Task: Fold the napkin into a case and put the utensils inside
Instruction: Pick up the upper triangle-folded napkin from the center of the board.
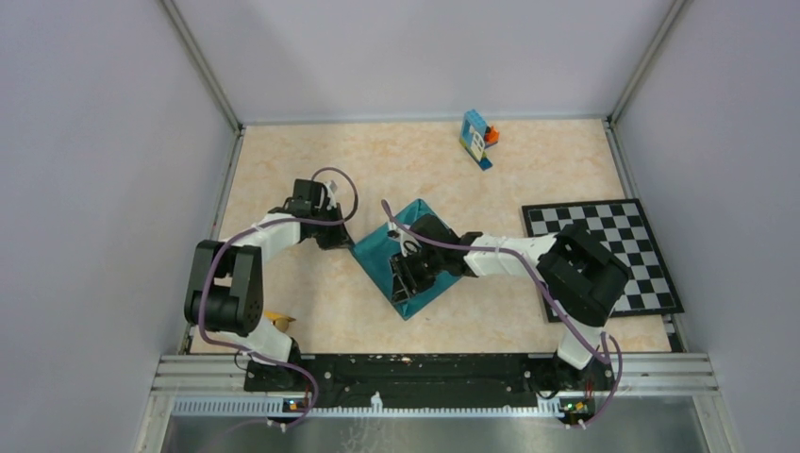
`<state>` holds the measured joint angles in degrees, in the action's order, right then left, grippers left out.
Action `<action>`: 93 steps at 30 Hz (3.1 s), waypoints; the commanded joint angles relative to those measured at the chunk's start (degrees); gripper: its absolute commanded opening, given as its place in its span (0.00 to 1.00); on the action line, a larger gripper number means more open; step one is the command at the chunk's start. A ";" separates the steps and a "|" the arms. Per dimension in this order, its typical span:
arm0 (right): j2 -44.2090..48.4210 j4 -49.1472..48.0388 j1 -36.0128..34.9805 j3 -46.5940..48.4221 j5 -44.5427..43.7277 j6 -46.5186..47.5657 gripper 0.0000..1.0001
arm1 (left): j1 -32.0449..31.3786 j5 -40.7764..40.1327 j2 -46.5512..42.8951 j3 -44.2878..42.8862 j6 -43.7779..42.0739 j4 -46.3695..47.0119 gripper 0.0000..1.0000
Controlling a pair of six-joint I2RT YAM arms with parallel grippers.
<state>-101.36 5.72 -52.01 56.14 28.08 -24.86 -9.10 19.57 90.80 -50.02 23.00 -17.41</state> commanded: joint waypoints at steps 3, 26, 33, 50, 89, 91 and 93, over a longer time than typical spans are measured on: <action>-0.34 2.33 -1.50 4.94 -4.36 4.22 0.46 | -0.21 -0.73 1.47 0.54 0.55 1.12 0.00; -7.55 16.28 -19.13 12.59 -41.43 17.60 0.40 | -0.21 -3.16 2.54 0.41 0.64 0.01 0.00; -6.96 14.83 -20.24 8.25 -45.16 15.79 0.41 | -0.21 -3.18 2.63 0.41 0.55 0.01 0.00; -1.87 2.68 -20.37 -0.33 -48.64 14.92 0.00 | -0.05 -4.73 -4.48 -0.78 2.94 -3.98 0.35; 10.10 -5.24 -18.83 -5.77 -43.63 9.94 0.00 | -3.55 5.32 -11.24 31.47 47.12 33.26 0.41; 9.84 -5.28 -18.83 -6.02 -42.97 10.40 0.00 | -3.55 4.45 -10.67 30.74 46.28 32.87 0.34; 9.35 -5.28 -18.83 -6.28 -42.42 11.16 0.00 | -3.47 4.48 -9.81 29.70 45.41 32.74 0.25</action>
<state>-93.69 2.33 -71.07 50.52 -15.92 -14.61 -12.51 27.46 79.35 -18.04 71.20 15.40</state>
